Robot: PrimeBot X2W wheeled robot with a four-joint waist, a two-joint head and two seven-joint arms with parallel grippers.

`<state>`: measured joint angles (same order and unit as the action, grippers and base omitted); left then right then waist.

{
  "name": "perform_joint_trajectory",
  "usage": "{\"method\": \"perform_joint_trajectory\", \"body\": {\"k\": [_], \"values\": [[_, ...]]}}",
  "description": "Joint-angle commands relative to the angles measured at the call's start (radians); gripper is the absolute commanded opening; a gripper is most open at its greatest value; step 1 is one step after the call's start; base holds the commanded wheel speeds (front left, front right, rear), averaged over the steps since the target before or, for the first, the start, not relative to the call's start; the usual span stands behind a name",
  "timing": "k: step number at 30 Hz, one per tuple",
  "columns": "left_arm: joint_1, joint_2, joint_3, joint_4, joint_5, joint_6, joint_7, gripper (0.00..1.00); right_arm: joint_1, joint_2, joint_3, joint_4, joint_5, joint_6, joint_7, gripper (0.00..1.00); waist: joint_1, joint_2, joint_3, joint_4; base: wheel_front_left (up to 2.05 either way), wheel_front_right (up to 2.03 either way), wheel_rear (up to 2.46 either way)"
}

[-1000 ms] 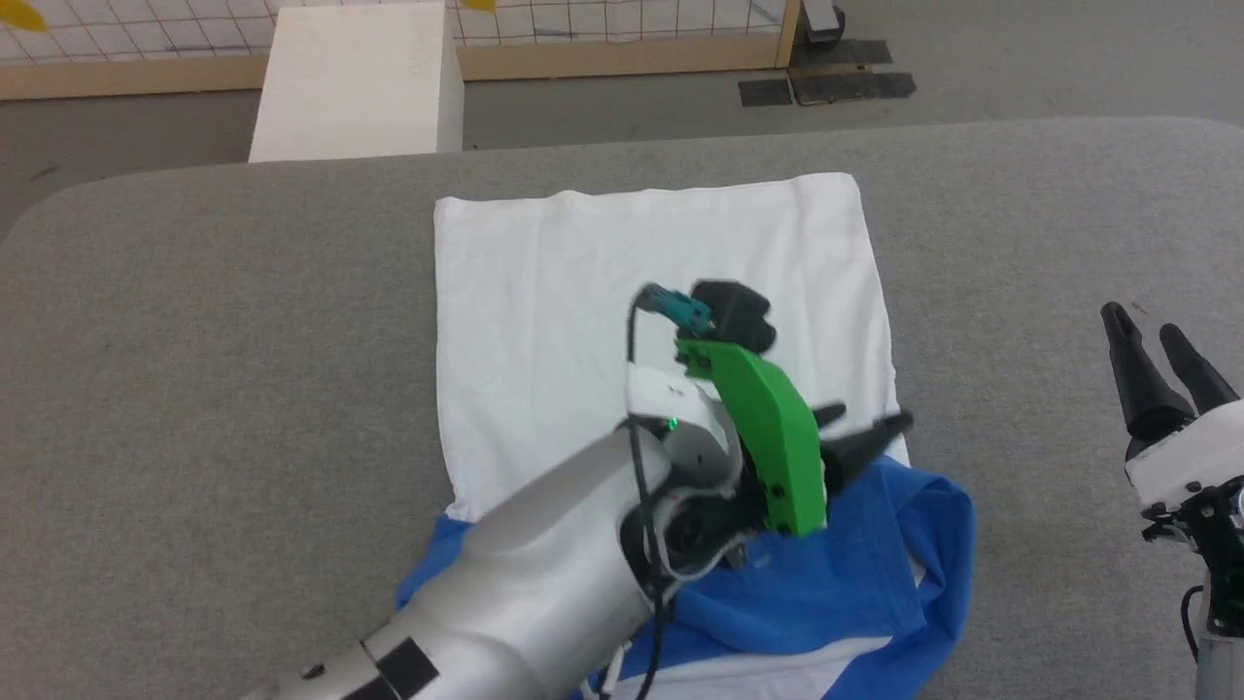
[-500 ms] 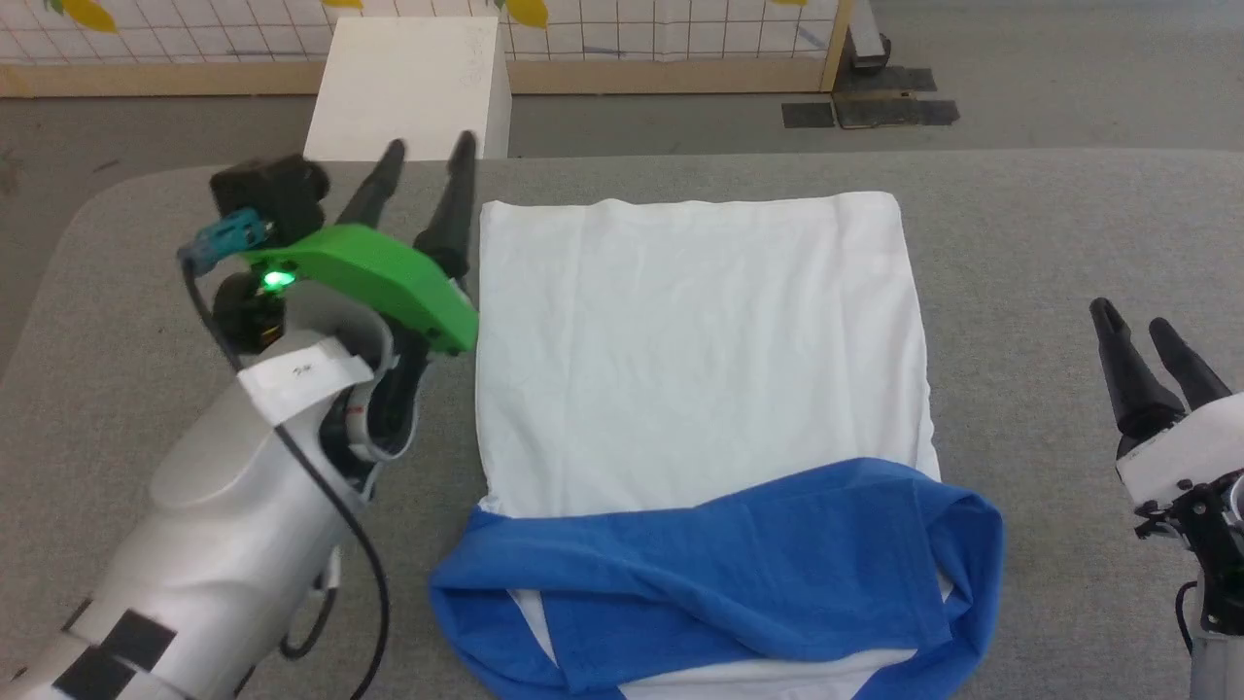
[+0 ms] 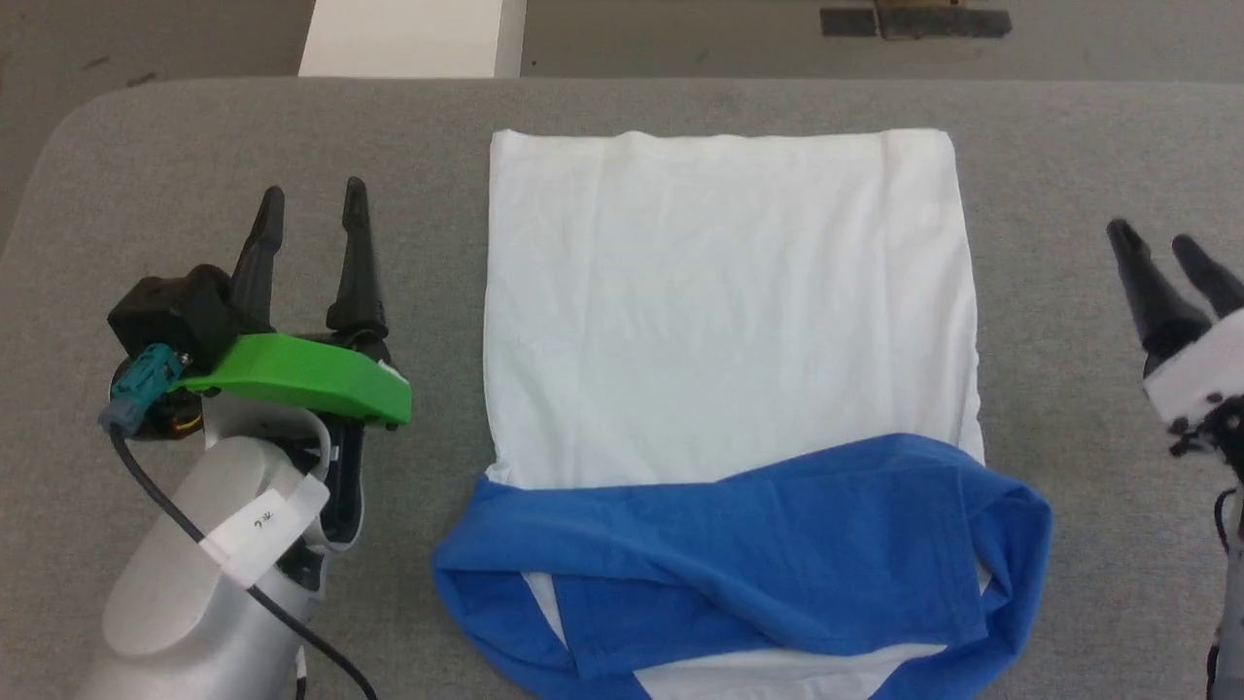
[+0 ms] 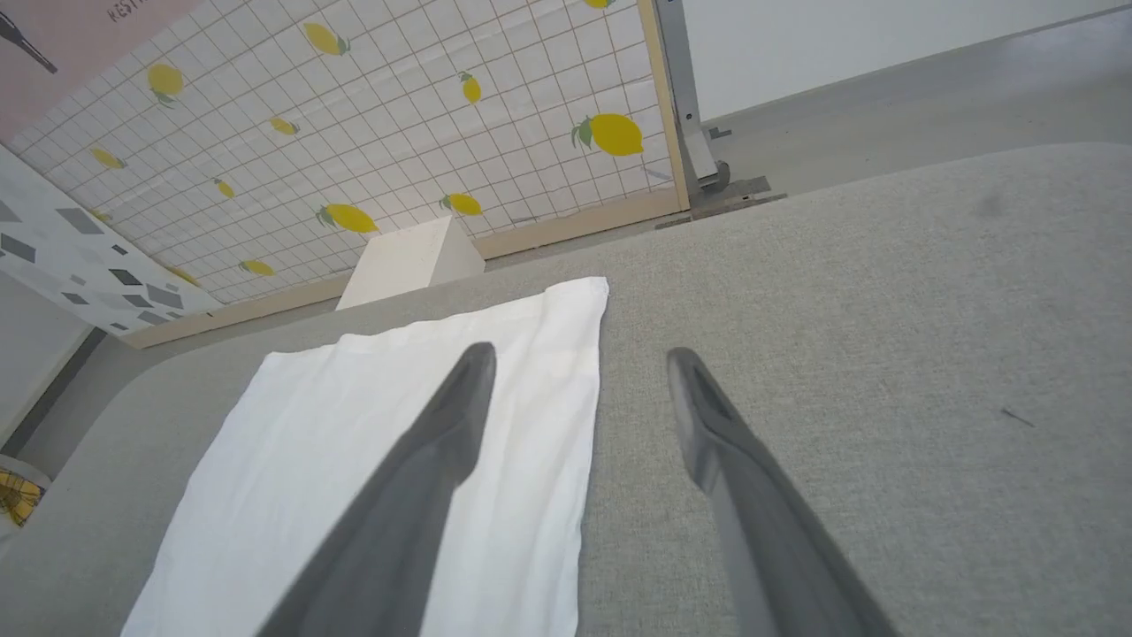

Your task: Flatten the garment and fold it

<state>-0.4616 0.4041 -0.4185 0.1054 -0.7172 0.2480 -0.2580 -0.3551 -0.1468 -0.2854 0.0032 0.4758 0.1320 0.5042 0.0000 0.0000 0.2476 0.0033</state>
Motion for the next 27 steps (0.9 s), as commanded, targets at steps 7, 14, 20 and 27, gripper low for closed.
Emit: {"method": "perform_joint_trajectory", "body": {"k": [7,14,20,27], "values": [[-0.017,-0.07,0.045,-0.081,0.105,-0.033,-0.004,1.0,-0.308,-0.095,0.039,0.124,-0.093,-0.001,0.129,1.0,0.0,0.0,0.203,0.076,0.0,0.0,0.0],[-0.045,-0.126,0.061,-0.125,0.176,-0.056,-0.004,1.0,-0.584,-0.173,0.113,0.295,-0.233,-0.001,0.31,1.0,0.0,0.0,0.32,0.136,0.0,0.0,0.0],[-0.052,-0.159,0.066,-0.144,0.204,-0.07,-0.004,1.0,-0.711,-0.187,0.128,0.396,-0.327,-0.001,0.455,1.0,0.0,0.0,0.391,0.17,0.0,0.0,0.0],[-0.058,-0.196,0.076,-0.14,0.224,-0.09,-0.004,1.0,-0.715,-0.178,0.14,0.391,-0.392,-0.001,0.58,1.0,0.0,0.0,0.436,0.188,0.0,0.0,0.0]]}}
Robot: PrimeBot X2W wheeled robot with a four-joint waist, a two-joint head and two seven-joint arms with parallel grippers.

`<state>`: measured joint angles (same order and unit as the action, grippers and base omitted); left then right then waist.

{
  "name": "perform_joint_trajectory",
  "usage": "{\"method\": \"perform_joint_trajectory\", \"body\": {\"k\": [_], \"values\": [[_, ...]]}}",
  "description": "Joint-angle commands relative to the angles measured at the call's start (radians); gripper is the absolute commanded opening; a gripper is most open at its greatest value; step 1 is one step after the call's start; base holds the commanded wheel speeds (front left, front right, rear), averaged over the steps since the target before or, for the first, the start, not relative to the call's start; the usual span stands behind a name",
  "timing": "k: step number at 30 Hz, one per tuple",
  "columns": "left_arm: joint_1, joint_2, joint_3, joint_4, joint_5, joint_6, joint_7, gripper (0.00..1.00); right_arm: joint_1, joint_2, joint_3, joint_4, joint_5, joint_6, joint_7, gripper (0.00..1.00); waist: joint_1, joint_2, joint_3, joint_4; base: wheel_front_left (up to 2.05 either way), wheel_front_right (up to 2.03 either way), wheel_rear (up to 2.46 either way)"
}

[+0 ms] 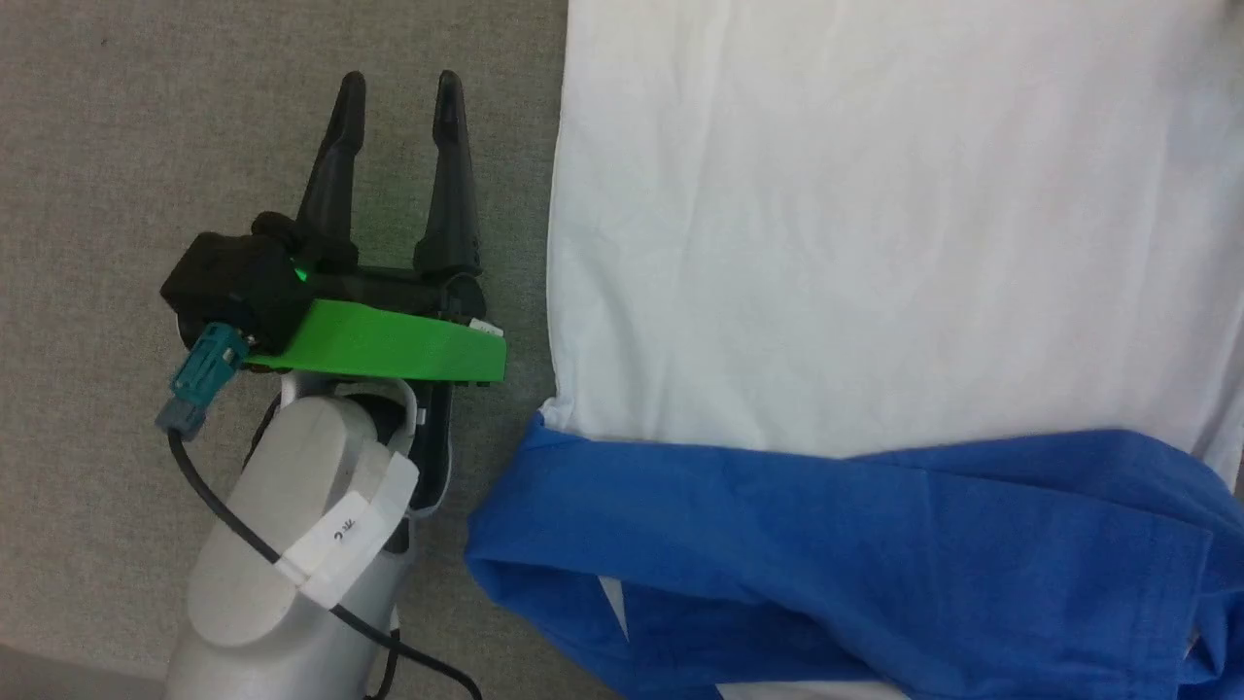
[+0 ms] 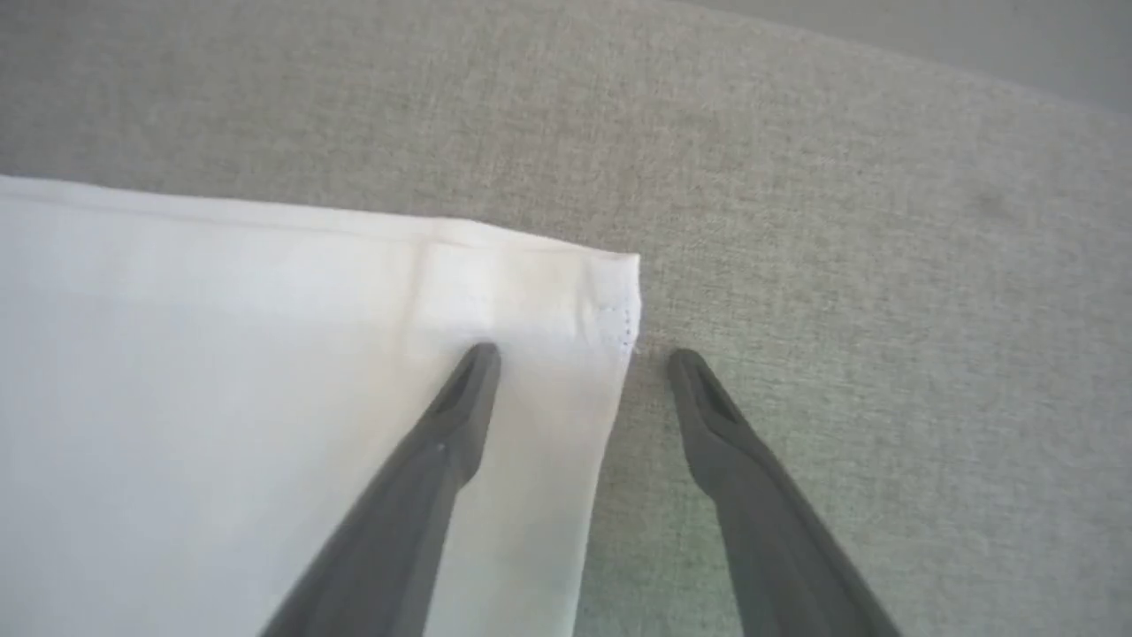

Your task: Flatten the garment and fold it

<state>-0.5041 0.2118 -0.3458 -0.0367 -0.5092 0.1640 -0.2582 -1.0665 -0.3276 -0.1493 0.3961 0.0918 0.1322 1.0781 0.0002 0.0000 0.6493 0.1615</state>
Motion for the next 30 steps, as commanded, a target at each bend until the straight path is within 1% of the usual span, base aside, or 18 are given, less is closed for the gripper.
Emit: {"method": "perform_joint_trajectory", "body": {"k": [1,5,7,8,9,11,15,19,21,22,25,30], "values": [[-0.015,-0.006,0.004,0.005,0.018,-0.008,-0.004,1.0,0.001,-0.001,0.014,-0.003,-0.011,-0.002,0.022,1.0,-0.0002,0.0,0.036,0.03,0.0,0.0,0.0],[-0.012,-0.017,0.012,0.017,0.025,-0.018,-0.004,1.0,0.026,-0.018,0.059,-0.018,0.006,-0.002,0.097,1.0,-0.0002,0.0,0.039,0.026,0.0,0.0,0.0],[-0.012,-0.021,0.017,0.021,0.028,-0.023,-0.004,1.0,0.038,-0.023,0.065,-0.026,0.024,-0.002,0.137,1.0,-0.0002,0.0,0.04,0.023,0.0,0.0,0.0],[-0.012,-0.023,0.018,0.025,0.029,-0.026,-0.004,1.0,0.041,-0.026,0.066,-0.036,0.033,-0.002,0.15,0.31,-0.0002,0.0,0.04,0.021,0.0,0.0,0.0],[-0.013,-0.023,0.018,0.027,0.029,-0.028,-0.004,1.0,0.042,-0.028,0.062,-0.045,0.037,-0.002,0.153,0.02,-0.0002,0.0,0.042,0.021,0.0,0.0,0.0],[-0.018,-0.023,0.018,0.034,0.029,-0.033,-0.004,1.0,0.045,-0.031,0.055,-0.065,0.049,-0.002,0.161,0.0,-0.0002,0.0,0.043,0.018,0.0,0.0,0.0],[-0.045,-0.013,0.017,0.042,0.016,-0.05,0.019,1.0,0.032,-0.034,0.041,-0.111,0.06,-0.002,0.111,0.0,-0.0002,0.0,0.044,0.008,0.0,0.0,0.0],[-0.113,0.001,0.028,0.037,-0.031,-0.073,0.104,1.0,0.013,-0.02,0.037,-0.132,0.084,-0.002,0.061,0.0,-0.0002,0.0,0.039,-0.01,0.0,0.0,0.0],[-0.17,0.013,0.033,0.039,-0.063,-0.082,0.183,1.0,0.008,-0.019,0.052,-0.14,0.095,-0.002,0.047,0.0,-0.0002,0.0,0.038,-0.021,0.0,0.0,0.0],[-0.209,0.029,0.031,0.047,-0.071,-0.084,0.243,1.0,0.005,-0.018,0.058,-0.144,0.103,-0.002,0.038,0.0,-0.0002,0.0,0.038,-0.028,0.0,0.0,0.0],[-0.335,0.05,0.03,0.077,-0.115,-0.089,0.407,1.0,-0.002,-0.02,0.078,-0.153,0.122,-0.002,0.027,0.0,-0.0002,0.0,0.041,-0.045,0.0,0.0,0.0],[-0.552,0.073,-0.002,0.198,-0.166,-0.062,0.725,1.0,-0.012,-0.026,0.13,-0.168,0.157,-0.002,0.012,0.0,-0.0002,0.0,0.059,-0.084,0.0,0.0,0.0]]}}
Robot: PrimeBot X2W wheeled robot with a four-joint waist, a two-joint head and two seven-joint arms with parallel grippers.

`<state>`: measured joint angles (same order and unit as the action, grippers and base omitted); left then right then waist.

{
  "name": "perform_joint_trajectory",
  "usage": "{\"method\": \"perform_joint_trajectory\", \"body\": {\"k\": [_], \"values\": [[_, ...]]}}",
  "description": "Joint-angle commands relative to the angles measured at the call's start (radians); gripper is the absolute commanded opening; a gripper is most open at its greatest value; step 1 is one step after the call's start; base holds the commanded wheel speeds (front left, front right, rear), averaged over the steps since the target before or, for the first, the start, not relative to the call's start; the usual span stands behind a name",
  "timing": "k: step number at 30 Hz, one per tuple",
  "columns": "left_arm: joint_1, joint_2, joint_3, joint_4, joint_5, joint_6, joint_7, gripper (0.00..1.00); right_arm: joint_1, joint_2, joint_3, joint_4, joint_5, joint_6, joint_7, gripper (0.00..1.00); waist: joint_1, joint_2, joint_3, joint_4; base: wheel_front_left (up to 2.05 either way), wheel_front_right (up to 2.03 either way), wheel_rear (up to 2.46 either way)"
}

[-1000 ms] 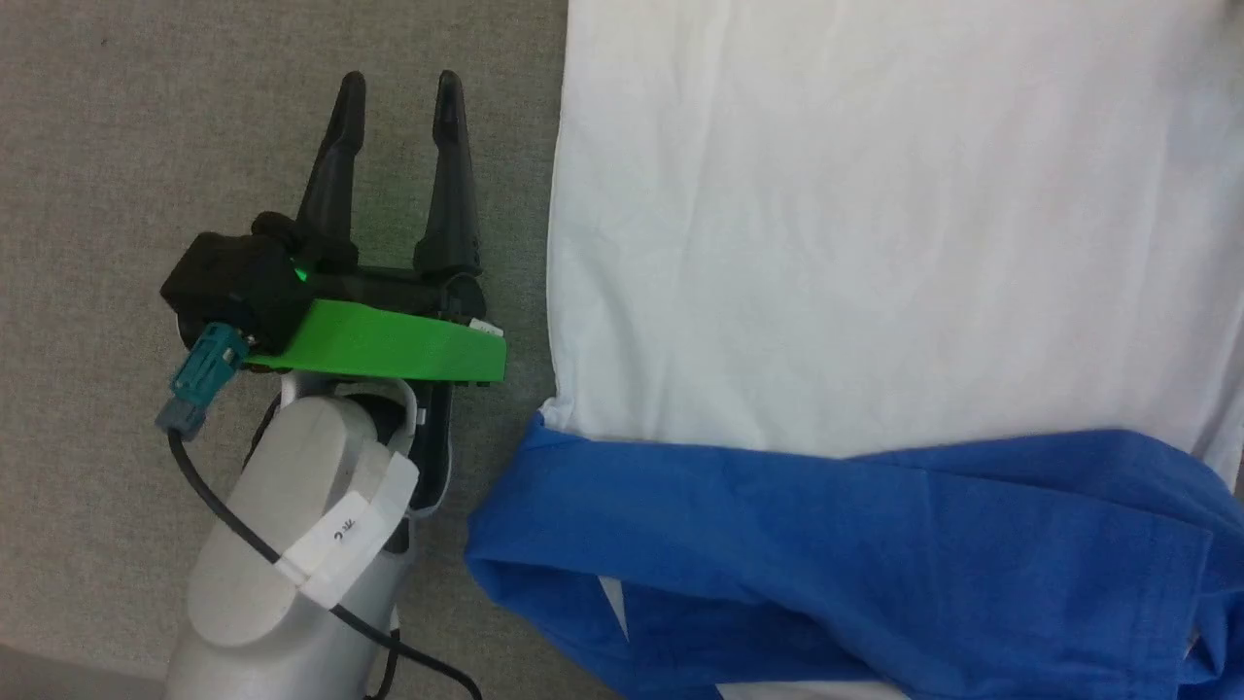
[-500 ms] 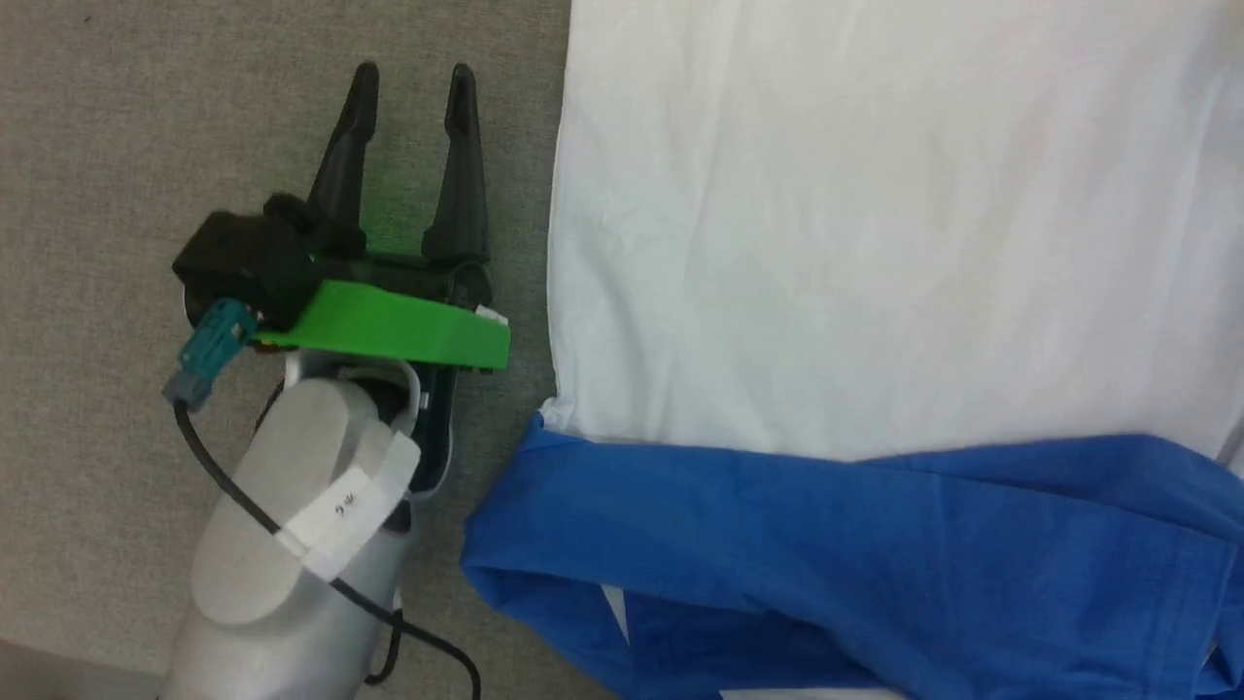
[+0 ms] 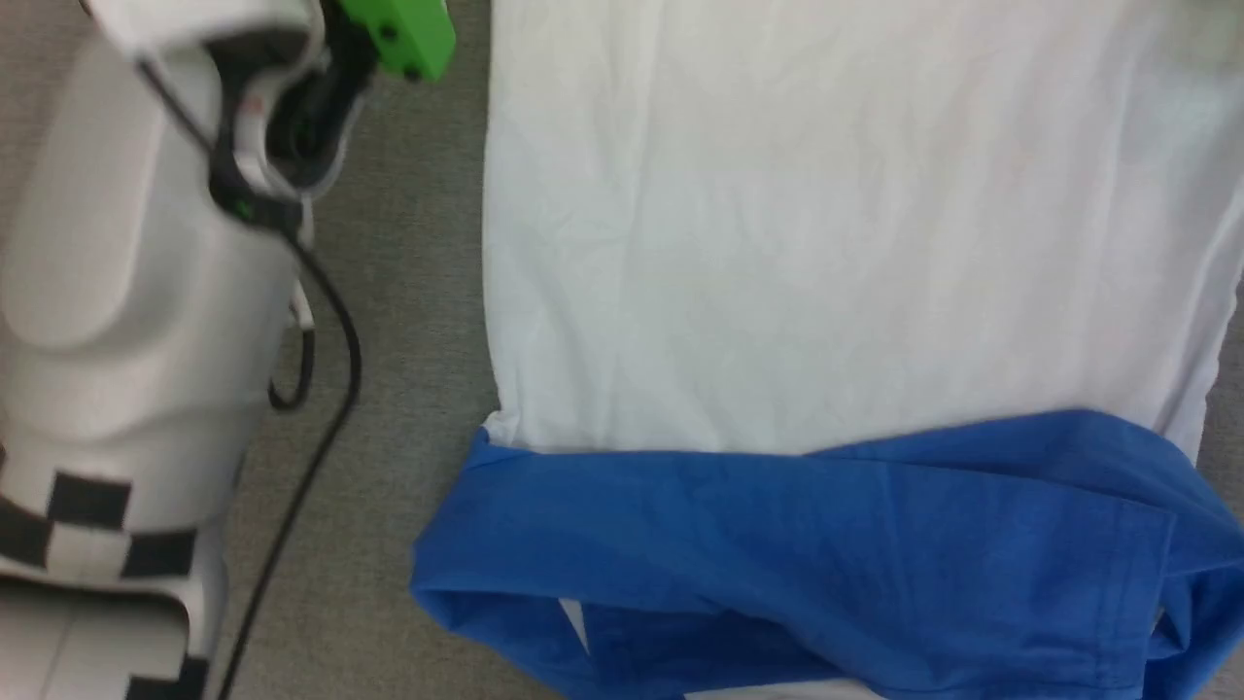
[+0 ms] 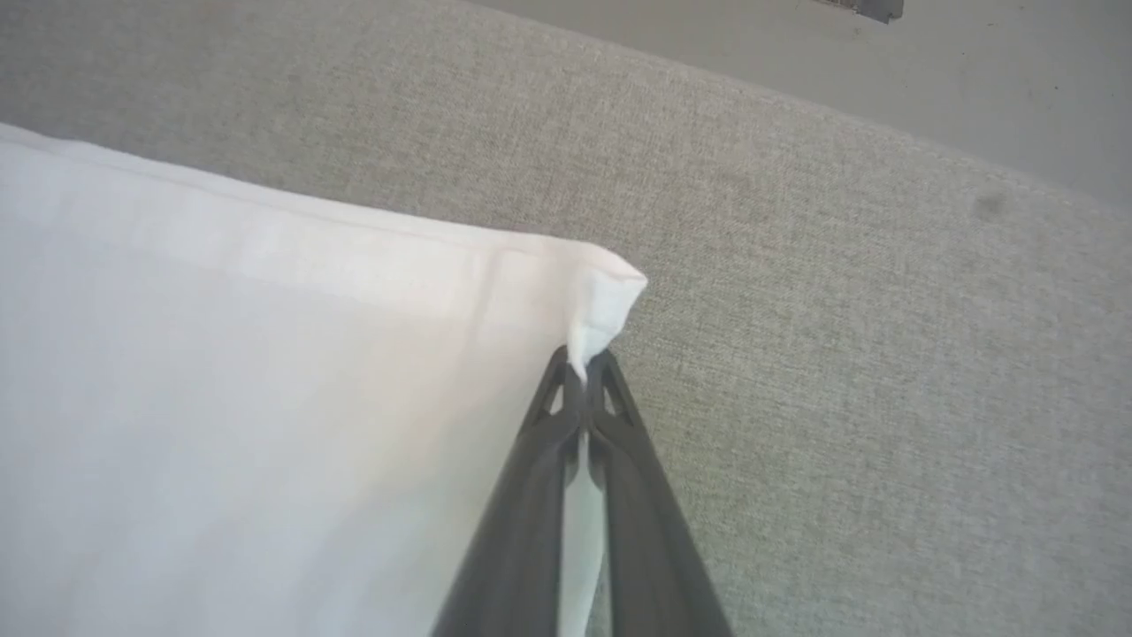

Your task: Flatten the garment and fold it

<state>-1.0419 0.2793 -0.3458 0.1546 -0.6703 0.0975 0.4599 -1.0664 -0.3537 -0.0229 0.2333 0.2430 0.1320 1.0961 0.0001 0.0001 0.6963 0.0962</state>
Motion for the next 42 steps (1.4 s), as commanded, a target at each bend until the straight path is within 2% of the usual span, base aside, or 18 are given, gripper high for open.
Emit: {"method": "perform_joint_trajectory", "body": {"k": [1,4,9,13,18,19,20,28,35,42], "values": [[-0.046,0.007,-0.009,0.031,-0.01,0.012,0.057,1.0,-0.014,0.0,0.013,-0.007,0.013,-0.001,-0.01,0.0,-0.0001,-0.0001,0.015,-0.027,0.0,0.0,0.0],[-0.137,0.011,-0.04,0.111,-0.012,0.042,0.205,1.0,-0.018,-0.003,0.044,-0.012,0.037,-0.001,-0.025,0.0,-0.0001,-0.0001,0.028,-0.053,0.0,0.0,0.0],[-0.218,0.032,-0.093,0.223,0.026,0.095,0.375,1.0,-0.018,-0.012,0.092,-0.013,0.076,-0.001,-0.051,0.0,-0.0001,-0.0001,0.047,-0.092,0.0,0.0,0.0],[-0.229,0.048,-0.135,0.271,0.05,0.125,0.478,1.0,-0.018,-0.025,0.116,-0.007,0.097,-0.001,-0.07,0.0,-0.0001,-0.0001,0.055,-0.108,0.0,0.0,0.0],[-0.19,0.043,-0.148,0.284,0.026,0.14,0.548,1.0,-0.021,-0.037,0.135,0.009,0.114,-0.001,-0.09,0.0,-0.0001,-0.0001,0.06,-0.116,0.0,0.0,0.0],[-0.18,0.042,-0.144,0.277,0.021,0.139,0.537,0.12,-0.022,-0.039,0.138,0.013,0.118,-0.001,-0.094,0.0,-0.0001,-0.0001,0.06,-0.117,0.0,0.0,0.0],[-0.174,0.044,-0.143,0.272,0.022,0.134,0.522,0.0,-0.022,-0.041,0.14,0.017,0.12,-0.001,-0.096,0.0,-0.0001,-0.0001,0.061,-0.117,0.0,0.0,0.0],[-0.15,0.021,-0.041,0.236,-0.042,0.083,0.294,0.0,-0.018,-0.063,0.141,0.053,0.129,-0.001,-0.147,0.0,-0.0001,-0.0001,0.012,-0.098,0.0,0.0,0.0],[-0.084,-0.005,0.049,0.212,-0.135,0.007,0.144,0.0,0.035,-0.067,0.127,0.081,0.153,-0.001,-0.233,0.0,-0.0001,-0.0001,-0.128,-0.065,0.0,0.0,0.0],[0.082,0.006,0.081,0.142,-0.193,-0.068,0.065,0.0,0.152,-0.071,0.104,0.078,0.191,-0.001,-0.31,0.0,-0.0001,-0.0001,-0.301,-0.045,0.0,0.0,0.0]]}}
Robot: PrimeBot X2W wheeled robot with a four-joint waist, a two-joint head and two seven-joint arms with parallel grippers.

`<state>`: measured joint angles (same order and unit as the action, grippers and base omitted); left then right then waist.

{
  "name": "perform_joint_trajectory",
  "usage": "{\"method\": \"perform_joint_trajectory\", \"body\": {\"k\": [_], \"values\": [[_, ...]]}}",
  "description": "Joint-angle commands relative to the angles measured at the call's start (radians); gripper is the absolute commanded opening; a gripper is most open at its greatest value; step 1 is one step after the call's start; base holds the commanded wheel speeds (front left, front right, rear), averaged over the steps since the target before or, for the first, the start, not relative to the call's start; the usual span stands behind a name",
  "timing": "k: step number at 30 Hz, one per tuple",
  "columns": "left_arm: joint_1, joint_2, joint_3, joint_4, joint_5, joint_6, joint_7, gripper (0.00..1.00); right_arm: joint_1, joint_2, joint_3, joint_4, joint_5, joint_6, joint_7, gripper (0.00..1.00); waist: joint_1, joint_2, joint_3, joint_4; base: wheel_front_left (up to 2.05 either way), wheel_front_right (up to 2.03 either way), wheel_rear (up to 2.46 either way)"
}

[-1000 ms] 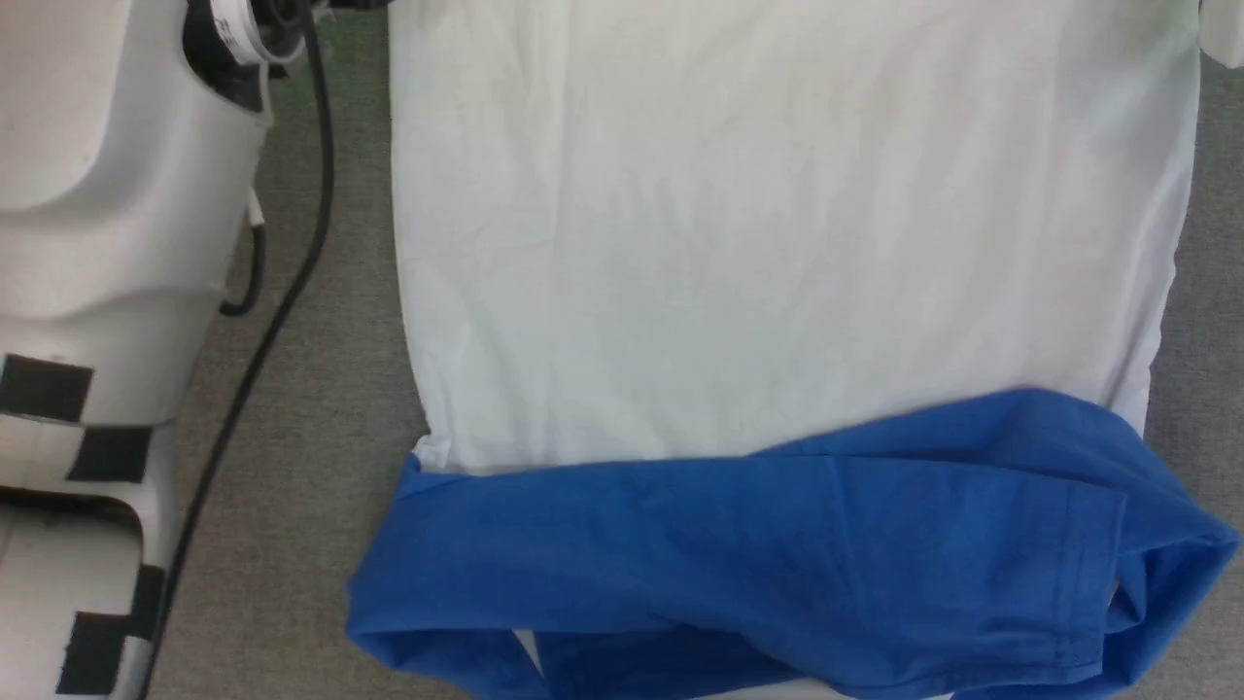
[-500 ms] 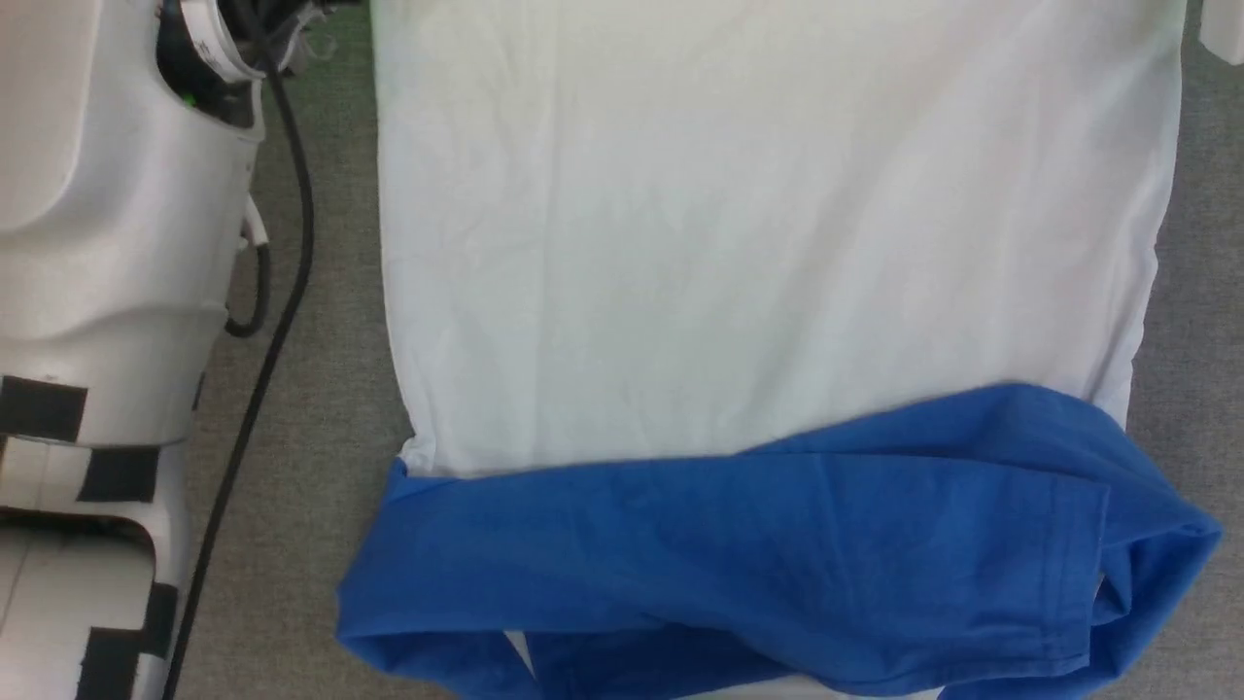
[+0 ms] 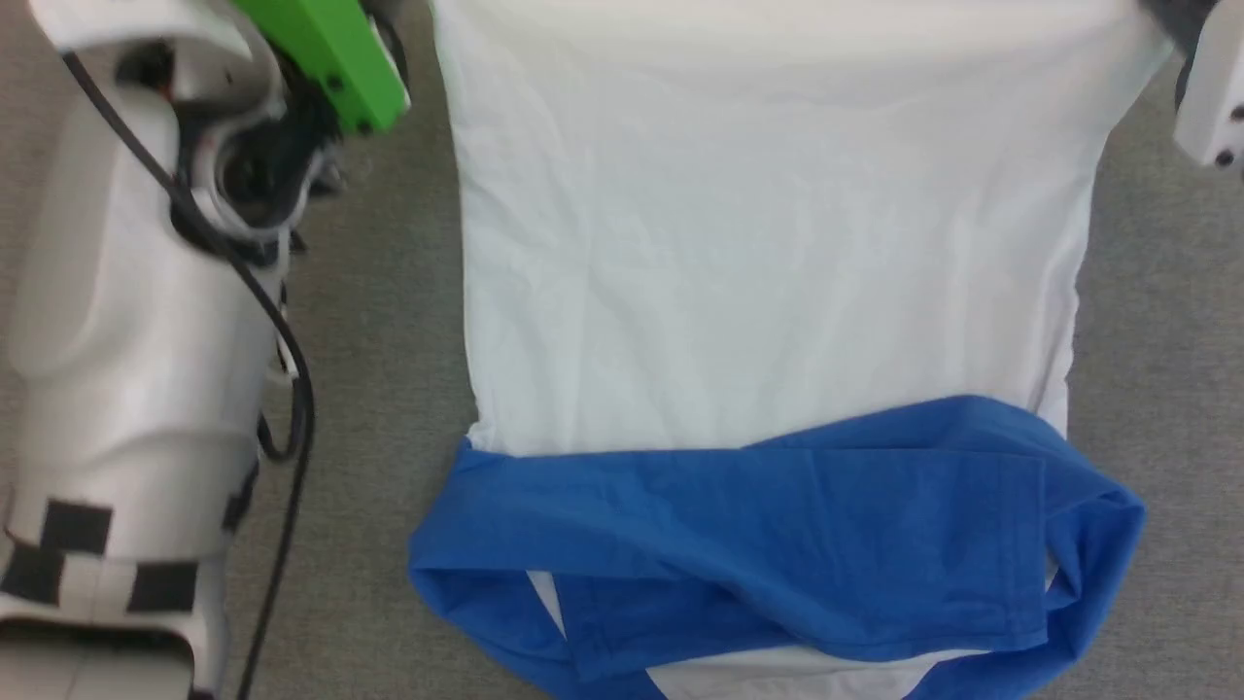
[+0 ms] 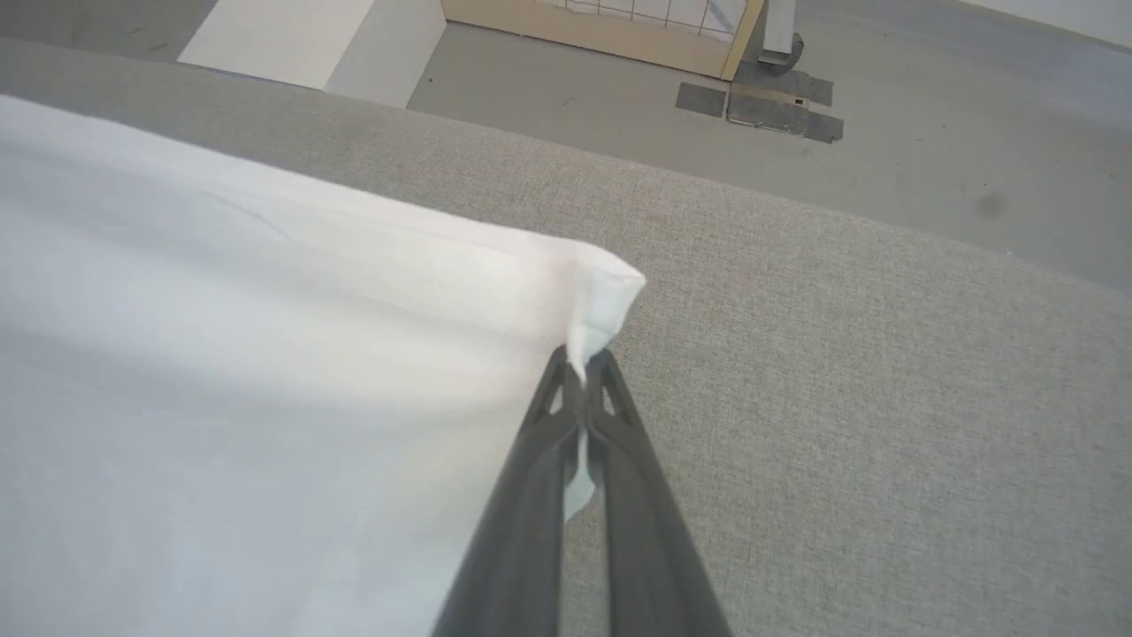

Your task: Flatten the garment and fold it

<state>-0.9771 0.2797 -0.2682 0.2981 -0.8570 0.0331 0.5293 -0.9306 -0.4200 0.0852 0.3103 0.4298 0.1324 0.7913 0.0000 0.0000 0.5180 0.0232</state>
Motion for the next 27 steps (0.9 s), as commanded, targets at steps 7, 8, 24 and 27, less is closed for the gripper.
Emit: {"method": "perform_joint_trajectory", "body": {"k": [7,8,24,27], "values": [[0.263,0.029,0.002,-0.105,-0.037,-0.019,-0.029,0.0,0.228,0.014,-0.029,-0.056,0.074,-0.002,-0.04,0.0,0.0,0.0,-0.285,0.024,0.0,0.0,0.0],[0.306,0.03,0.006,-0.126,-0.046,-0.016,-0.033,0.0,0.266,0.016,-0.029,-0.07,0.081,-0.002,-0.041,0.0,0.0,0.0,-0.305,0.021,0.0,0.0,0.0],[0.888,0.03,0.038,-0.386,-0.13,0.063,-0.099,0.0,0.772,0.134,-0.154,-0.252,0.124,-0.002,-0.029,0.0,0.0,0.0,-0.46,-0.019,0.0,0.0,0.0],[0.954,0.026,0.045,-0.412,-0.147,0.075,-0.104,0.0,0.836,0.161,-0.183,-0.268,0.121,-0.002,-0.022,0.0,0.0,0.0,-0.467,-0.012,0.0,0.0,0.0]]}}
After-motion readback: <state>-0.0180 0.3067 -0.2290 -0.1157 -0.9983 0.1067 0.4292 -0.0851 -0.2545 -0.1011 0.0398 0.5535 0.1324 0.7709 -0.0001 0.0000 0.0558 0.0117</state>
